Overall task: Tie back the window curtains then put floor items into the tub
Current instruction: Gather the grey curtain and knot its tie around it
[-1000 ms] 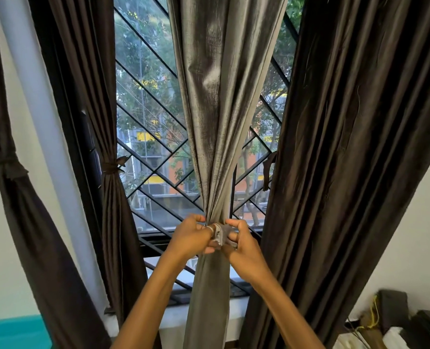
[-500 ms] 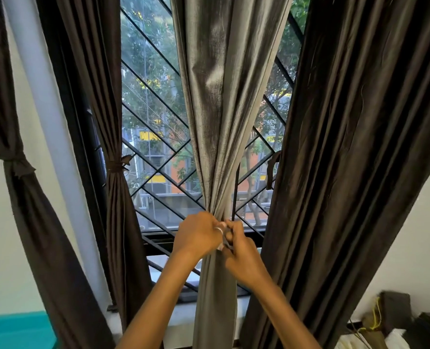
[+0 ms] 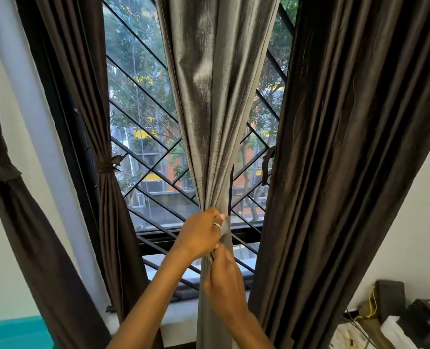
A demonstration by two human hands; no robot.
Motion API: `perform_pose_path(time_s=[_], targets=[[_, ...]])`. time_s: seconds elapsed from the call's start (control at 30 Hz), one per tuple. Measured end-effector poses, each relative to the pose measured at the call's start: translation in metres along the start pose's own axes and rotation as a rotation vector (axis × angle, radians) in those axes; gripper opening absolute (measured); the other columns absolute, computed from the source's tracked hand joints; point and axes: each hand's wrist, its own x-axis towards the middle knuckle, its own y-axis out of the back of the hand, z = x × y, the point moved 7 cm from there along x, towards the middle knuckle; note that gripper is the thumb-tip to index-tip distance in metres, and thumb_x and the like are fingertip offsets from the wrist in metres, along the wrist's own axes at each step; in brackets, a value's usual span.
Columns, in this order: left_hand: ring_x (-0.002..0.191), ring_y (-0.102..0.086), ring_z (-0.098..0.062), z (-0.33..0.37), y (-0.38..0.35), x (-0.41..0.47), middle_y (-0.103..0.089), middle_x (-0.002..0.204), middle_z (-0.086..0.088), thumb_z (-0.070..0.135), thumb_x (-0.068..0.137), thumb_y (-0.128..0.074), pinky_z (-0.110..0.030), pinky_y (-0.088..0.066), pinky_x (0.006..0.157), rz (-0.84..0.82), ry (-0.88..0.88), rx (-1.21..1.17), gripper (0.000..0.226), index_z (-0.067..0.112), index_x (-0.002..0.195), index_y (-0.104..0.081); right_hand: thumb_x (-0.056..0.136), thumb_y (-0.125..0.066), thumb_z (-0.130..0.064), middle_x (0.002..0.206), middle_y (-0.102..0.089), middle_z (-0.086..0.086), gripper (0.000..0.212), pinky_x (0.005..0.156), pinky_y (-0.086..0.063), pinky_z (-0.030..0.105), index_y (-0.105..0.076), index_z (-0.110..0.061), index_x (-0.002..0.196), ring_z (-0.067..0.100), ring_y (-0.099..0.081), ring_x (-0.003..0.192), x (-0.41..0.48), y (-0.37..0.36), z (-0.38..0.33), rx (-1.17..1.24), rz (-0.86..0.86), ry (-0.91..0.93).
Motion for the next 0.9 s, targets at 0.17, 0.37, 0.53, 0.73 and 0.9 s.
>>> perform_pose_path(time_s=[0.17, 0.37, 0.53, 0.73, 0.9], targets=[[0.072, -0.066, -0.023, -0.022, 0.004, 0.004, -0.062, 0.088, -0.006, 0.023, 0.104, -0.04, -0.042, -0.057, 0.069, -0.185, -0.083, 0.136, 0.009, 0.028, 0.101, -0.047, 0.09, -0.054, -0.006, 0.116, -0.052, 0.006, 0.041, 0.081, -0.047, 0.032, -0.044, -0.015, 0.129, 0.026, -0.055, 0.101, 0.007, 0.028, -0.011, -0.123, -0.087, 0.174], [0.08, -0.059, -0.028, -0.043, 0.008, 0.007, -0.058, 0.085, -0.007, 0.028, 0.106, -0.037, -0.039, -0.047, 0.068, -0.233, -0.137, 0.235, 0.006, 0.028, 0.101, -0.041, 0.084, -0.064, -0.004, 0.115, -0.064, 0.0, 0.047, 0.083, -0.056, 0.031, -0.058, -0.02, 0.128, 0.017, -0.06, 0.103, 0.021, 0.048, -0.019, -0.157, -0.002, 0.316], [0.076, -0.054, -0.019, -0.046, 0.006, 0.003, -0.055, 0.083, 0.0, 0.034, 0.107, -0.035, -0.037, -0.044, 0.069, -0.291, -0.164, 0.205, 0.004, 0.033, 0.104, -0.038, 0.073, -0.068, 0.007, 0.103, -0.063, 0.003, 0.042, 0.069, -0.053, 0.027, -0.063, -0.016, 0.107, 0.02, -0.061, 0.088, 0.039, 0.071, -0.026, -0.283, 0.015, 0.413], [0.077, -0.054, -0.018, -0.043, 0.004, -0.008, -0.06, 0.089, -0.001, 0.03, 0.1, -0.042, -0.039, -0.047, 0.072, -0.37, -0.174, 0.094, 0.008, 0.037, 0.096, -0.038, 0.09, -0.059, -0.008, 0.085, -0.057, -0.001, 0.027, 0.05, -0.031, 0.036, -0.049, -0.024, 0.109, 0.021, -0.042, 0.058, 0.078, 0.09, -0.035, -0.383, -0.137, 0.486], [0.062, -0.055, 0.01, -0.039, 0.012, -0.015, -0.062, 0.071, 0.036, 0.018, 0.103, -0.043, -0.02, -0.045, 0.065, -0.339, -0.13, -0.086, 0.011, 0.027, 0.096, -0.044, 0.101, -0.05, -0.019, 0.073, -0.054, 0.0, 0.014, 0.053, -0.046, 0.047, -0.042, -0.03, 0.103, 0.018, -0.054, 0.056, 0.096, 0.081, -0.027, -0.044, -0.351, 0.353]])
